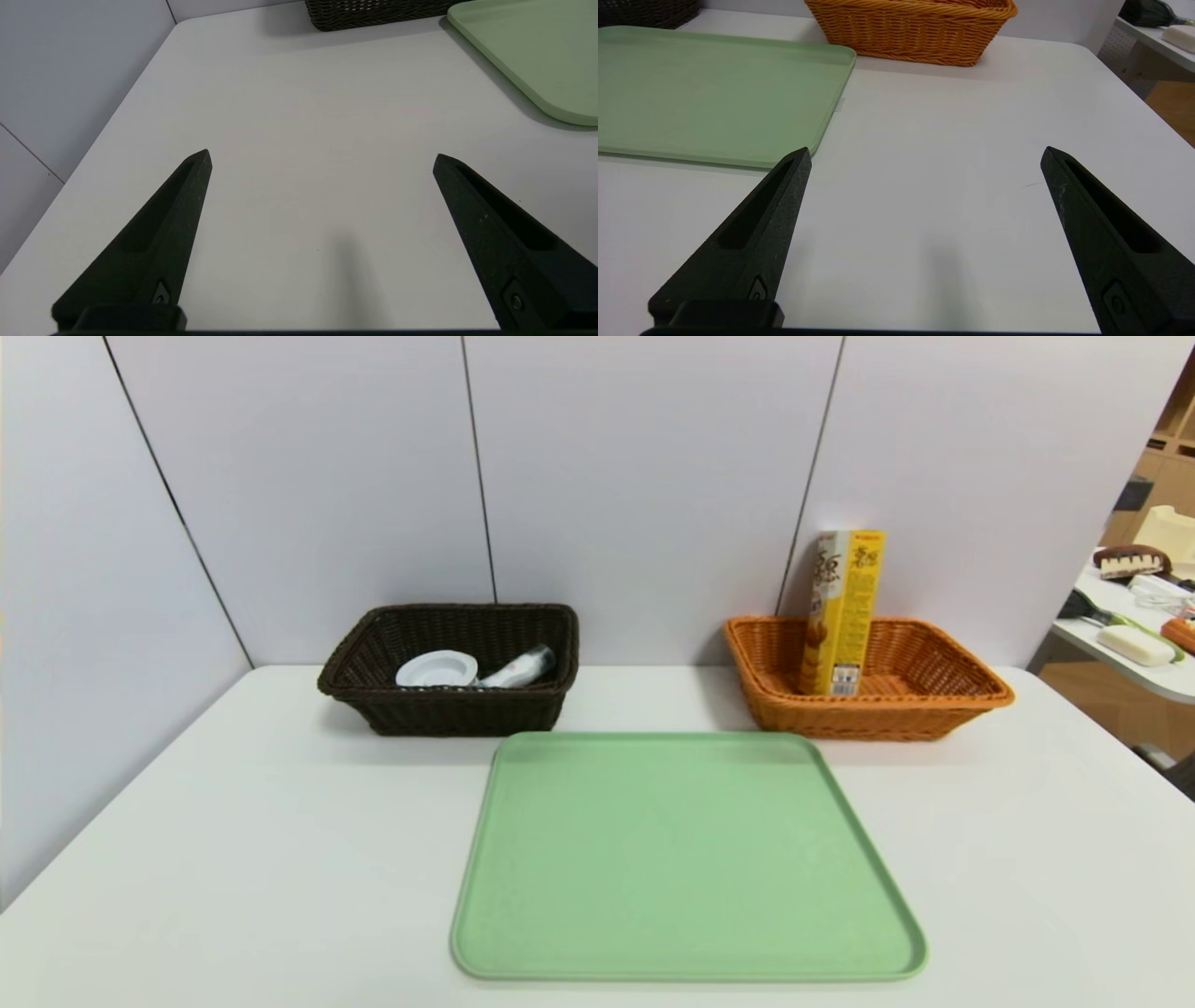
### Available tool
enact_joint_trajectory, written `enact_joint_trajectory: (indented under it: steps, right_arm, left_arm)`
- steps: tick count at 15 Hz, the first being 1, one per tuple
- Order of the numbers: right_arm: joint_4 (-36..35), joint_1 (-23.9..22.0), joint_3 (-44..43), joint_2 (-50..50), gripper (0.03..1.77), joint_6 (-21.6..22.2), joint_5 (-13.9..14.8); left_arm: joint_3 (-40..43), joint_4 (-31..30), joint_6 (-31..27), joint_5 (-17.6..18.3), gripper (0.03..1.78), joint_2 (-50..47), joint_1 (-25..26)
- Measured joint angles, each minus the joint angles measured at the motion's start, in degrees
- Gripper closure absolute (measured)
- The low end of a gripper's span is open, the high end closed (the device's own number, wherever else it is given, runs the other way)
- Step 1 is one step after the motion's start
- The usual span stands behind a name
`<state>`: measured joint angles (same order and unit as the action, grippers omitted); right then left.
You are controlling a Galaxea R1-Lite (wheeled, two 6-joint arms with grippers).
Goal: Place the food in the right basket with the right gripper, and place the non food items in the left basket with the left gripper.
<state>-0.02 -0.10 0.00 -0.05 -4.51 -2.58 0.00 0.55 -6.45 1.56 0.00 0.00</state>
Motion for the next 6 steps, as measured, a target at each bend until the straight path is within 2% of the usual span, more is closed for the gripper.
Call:
enact_joint_trajectory:
  steps: [4,6]
  right_arm:
    - [-0.2,0.0,0.0,0.0,0.1,1.4,1.8]
    - [-0.2,0.0,0.0,0.0,0.1,3.6,2.2]
  left_arm:
    - [0.0,0.0,0.0,0.0,0.12,0.0,0.0]
    - [0.0,0.0,0.0,0.0,0.12,0.0,0.0]
